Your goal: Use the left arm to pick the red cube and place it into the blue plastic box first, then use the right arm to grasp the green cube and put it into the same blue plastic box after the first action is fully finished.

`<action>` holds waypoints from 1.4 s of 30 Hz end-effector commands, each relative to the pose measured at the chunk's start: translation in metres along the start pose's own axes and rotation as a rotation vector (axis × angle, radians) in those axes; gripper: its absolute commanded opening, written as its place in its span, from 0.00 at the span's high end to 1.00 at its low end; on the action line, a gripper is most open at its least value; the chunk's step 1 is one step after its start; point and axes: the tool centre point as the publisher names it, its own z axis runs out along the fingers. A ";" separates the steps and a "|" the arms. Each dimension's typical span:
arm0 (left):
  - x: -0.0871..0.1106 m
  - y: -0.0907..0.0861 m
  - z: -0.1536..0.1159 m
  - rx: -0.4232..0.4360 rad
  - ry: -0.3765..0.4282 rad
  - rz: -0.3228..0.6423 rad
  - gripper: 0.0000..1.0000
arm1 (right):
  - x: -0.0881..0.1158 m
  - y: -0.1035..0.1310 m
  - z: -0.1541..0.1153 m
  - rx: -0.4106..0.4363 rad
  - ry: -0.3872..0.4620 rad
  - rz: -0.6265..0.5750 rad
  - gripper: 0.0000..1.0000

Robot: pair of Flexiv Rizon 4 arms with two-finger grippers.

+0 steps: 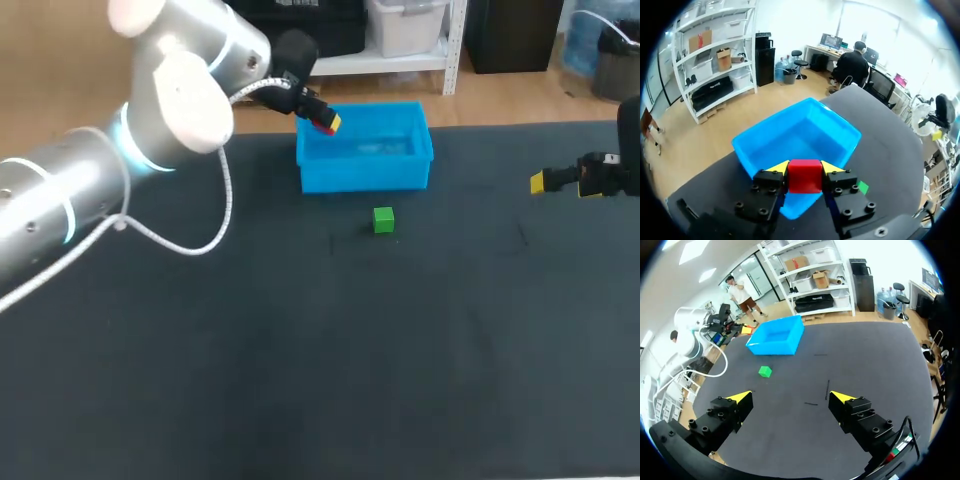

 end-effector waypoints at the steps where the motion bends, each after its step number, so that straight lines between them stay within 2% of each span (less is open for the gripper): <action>1: -0.015 0.005 0.025 0.009 0.037 0.007 1.00 | 0.000 -0.001 0.000 -0.001 0.001 -0.001 0.00; 11: -0.013 0.003 0.038 0.018 0.075 -0.004 1.00 | 0.000 -0.001 0.000 -0.001 0.001 -0.001 0.00; 27: -0.005 0.007 0.039 -0.002 0.126 -0.027 1.00 | 0.000 -0.001 0.000 -0.001 0.001 -0.001 0.00; 28: -0.005 0.007 0.040 -0.001 0.130 -0.028 0.91 | 0.000 -0.001 0.000 -0.001 0.001 -0.001 0.00; 30: -0.004 0.007 0.040 -0.003 0.137 -0.028 0.51 | 0.000 -0.001 0.000 -0.001 0.001 -0.001 0.00; 31: -0.004 0.007 0.040 -0.004 0.139 -0.027 0.24 | 0.000 -0.001 0.000 -0.001 0.001 -0.001 0.00; 32: -0.005 0.006 0.040 -0.005 0.141 -0.027 0.07 | 0.000 -0.001 0.000 -0.001 0.001 -0.001 0.00; 33: -0.005 0.006 0.040 -0.005 0.141 -0.026 0.00 | 0.000 -0.001 0.000 -0.001 0.001 -0.001 0.00; 42: -0.011 0.002 0.028 -0.020 0.133 -0.011 0.00 | 0.000 -0.001 0.000 -0.001 0.001 -0.001 0.00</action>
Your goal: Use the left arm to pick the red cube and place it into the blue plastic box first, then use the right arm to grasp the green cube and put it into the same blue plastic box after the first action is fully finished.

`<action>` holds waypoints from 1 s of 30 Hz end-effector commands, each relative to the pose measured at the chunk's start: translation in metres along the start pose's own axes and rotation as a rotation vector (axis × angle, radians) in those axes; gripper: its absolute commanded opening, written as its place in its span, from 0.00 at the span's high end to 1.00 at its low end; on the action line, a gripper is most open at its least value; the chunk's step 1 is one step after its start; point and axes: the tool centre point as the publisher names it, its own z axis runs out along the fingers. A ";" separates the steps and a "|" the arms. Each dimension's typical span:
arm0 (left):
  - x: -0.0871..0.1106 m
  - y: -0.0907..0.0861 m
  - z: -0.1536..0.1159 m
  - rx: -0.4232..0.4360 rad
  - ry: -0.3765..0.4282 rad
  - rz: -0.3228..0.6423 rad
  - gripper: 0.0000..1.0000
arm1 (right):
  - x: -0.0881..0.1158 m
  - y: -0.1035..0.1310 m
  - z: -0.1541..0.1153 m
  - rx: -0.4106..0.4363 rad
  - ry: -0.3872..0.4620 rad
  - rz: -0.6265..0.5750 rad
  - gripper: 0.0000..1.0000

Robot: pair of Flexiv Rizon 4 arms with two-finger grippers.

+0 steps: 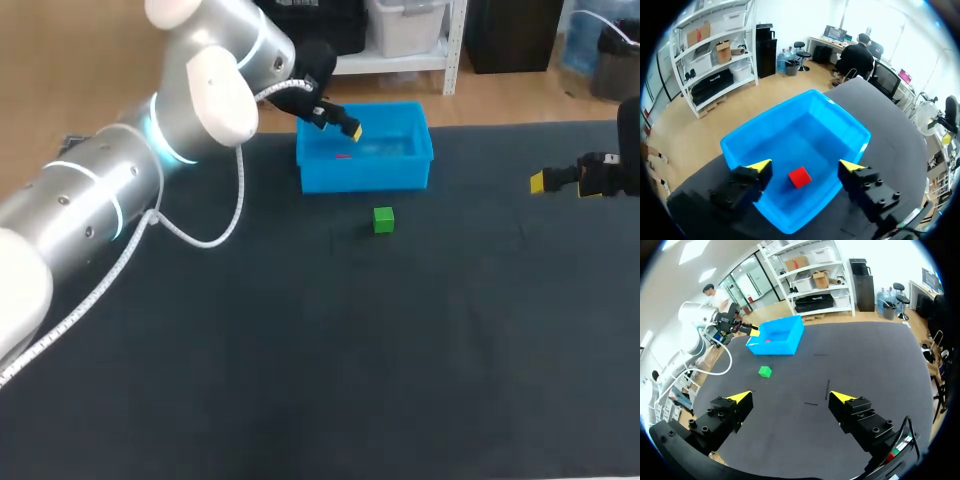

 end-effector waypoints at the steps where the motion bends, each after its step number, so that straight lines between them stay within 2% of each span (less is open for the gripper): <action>1: -0.012 0.001 -0.004 -0.002 0.058 0.011 0.00 | 0.000 -0.001 0.000 -0.001 0.001 -0.001 0.00; 8: -0.014 -0.010 -0.039 -0.044 0.061 0.036 0.00 | 0.000 -0.001 0.000 -0.001 0.001 -0.001 0.00; 13: -0.002 -0.016 -0.072 -0.093 0.073 -0.002 0.00 | 0.000 -0.001 0.000 -0.001 0.001 -0.001 0.00; 17: 0.018 -0.018 -0.097 -0.130 0.073 -0.065 0.00 | 0.000 -0.001 0.000 -0.001 0.001 -0.001 0.00; 24: 0.068 -0.021 -0.125 -0.191 0.060 -0.162 0.00 | 0.000 -0.001 0.000 -0.001 0.001 -0.001 0.00; 30: 0.103 -0.034 -0.143 -0.216 0.009 -0.195 0.00 | 0.000 -0.001 0.000 -0.001 0.001 -0.001 0.00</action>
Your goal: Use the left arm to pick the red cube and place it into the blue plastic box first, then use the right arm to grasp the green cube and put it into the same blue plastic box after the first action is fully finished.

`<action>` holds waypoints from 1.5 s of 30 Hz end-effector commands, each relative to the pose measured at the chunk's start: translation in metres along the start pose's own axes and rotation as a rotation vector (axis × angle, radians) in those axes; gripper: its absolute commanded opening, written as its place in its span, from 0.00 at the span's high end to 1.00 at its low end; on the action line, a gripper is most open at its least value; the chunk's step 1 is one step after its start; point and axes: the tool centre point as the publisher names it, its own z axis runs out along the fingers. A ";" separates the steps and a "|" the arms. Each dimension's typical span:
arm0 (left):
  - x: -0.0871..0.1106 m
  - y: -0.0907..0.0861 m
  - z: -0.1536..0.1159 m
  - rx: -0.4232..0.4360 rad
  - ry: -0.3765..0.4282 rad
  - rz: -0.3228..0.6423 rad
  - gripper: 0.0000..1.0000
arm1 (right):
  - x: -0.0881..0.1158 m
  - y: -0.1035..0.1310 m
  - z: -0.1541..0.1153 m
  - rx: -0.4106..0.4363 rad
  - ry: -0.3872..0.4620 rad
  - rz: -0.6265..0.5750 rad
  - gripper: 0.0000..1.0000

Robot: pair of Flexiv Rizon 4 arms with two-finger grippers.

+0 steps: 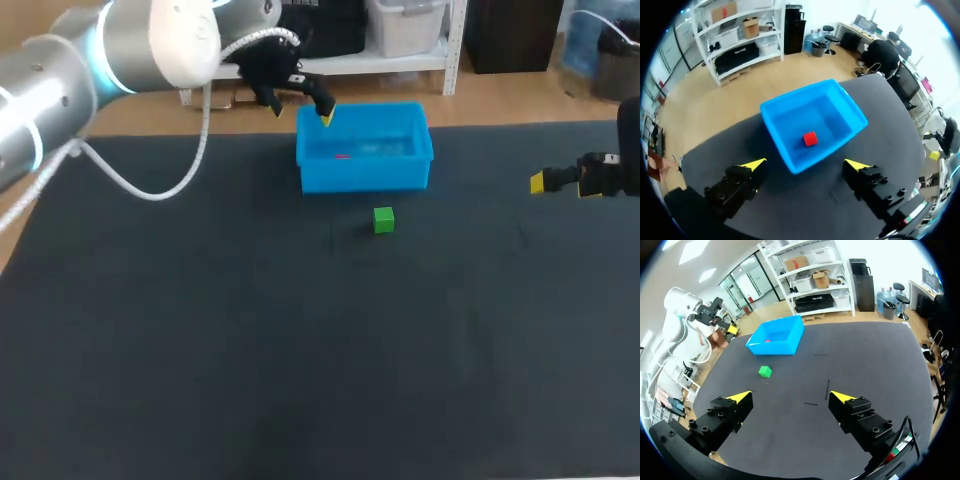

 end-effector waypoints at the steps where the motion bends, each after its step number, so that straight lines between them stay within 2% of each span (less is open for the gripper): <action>1: 0.095 -0.008 -0.032 -0.043 -0.211 -0.006 0.00 | 0.000 -0.001 0.000 -0.001 0.001 -0.001 0.00; 11: 0.150 -0.014 -0.046 -0.025 -0.336 0.025 0.00 | 0.000 -0.001 0.000 -0.001 0.001 -0.001 0.00; 16: 0.177 -0.011 -0.053 -0.015 -0.370 0.021 0.00 | 0.000 -0.001 0.000 -0.001 0.001 -0.001 0.00; 26: 0.223 -0.011 -0.064 0.064 -0.435 0.035 0.00 | 0.000 -0.001 0.000 -0.001 0.001 -0.001 0.00; 35: 0.241 -0.007 -0.069 0.114 -0.473 0.041 0.00 | 0.000 -0.001 0.000 -0.001 0.001 -0.001 0.00; 39: 0.241 -0.004 -0.071 0.140 -0.480 0.013 0.00 | 0.000 -0.001 0.000 -0.001 0.001 -0.001 0.00; 45: 0.233 -0.006 -0.071 0.167 -0.459 0.035 0.00 | 0.000 -0.001 0.000 -0.001 0.001 -0.001 0.00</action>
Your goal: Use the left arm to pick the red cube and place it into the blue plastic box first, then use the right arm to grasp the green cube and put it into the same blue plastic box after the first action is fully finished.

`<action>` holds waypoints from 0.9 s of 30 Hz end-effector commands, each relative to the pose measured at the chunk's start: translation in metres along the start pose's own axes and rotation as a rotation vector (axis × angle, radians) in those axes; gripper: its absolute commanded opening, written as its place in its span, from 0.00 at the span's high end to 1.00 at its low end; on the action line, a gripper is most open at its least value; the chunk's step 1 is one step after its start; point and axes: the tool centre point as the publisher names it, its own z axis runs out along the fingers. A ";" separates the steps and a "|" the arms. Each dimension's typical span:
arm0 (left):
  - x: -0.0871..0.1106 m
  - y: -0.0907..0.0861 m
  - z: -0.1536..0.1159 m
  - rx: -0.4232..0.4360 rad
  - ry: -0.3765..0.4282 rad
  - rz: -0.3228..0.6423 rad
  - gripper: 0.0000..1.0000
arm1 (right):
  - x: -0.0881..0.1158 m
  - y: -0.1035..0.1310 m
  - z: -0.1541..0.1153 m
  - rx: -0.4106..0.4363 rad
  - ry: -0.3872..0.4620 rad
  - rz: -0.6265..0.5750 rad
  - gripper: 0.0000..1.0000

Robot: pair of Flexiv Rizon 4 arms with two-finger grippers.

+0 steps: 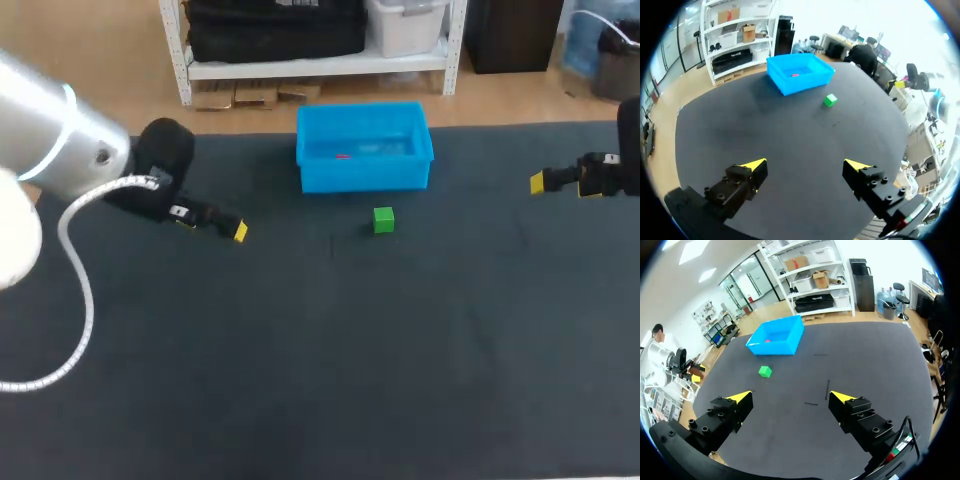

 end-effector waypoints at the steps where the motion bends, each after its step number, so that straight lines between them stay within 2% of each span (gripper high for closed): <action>1: 0.000 0.003 0.000 0.030 -0.276 0.009 0.00 | 0.000 -0.001 0.000 -0.001 0.001 -0.001 0.00; 12: -0.014 0.012 -0.001 0.055 -0.227 0.018 0.00 | 0.000 -0.001 0.000 -0.001 0.001 -0.001 0.00; 17: -0.020 0.012 -0.002 0.064 -0.175 0.023 0.00 | 0.000 -0.001 0.000 -0.001 0.001 -0.001 0.00; 25: -0.023 0.013 -0.002 0.090 -0.158 0.052 0.00 | 0.000 -0.001 0.000 -0.001 0.001 -0.001 0.00; 27: -0.023 0.013 -0.002 0.090 -0.158 0.052 0.00 | -0.005 0.003 0.002 0.026 0.005 -0.026 0.00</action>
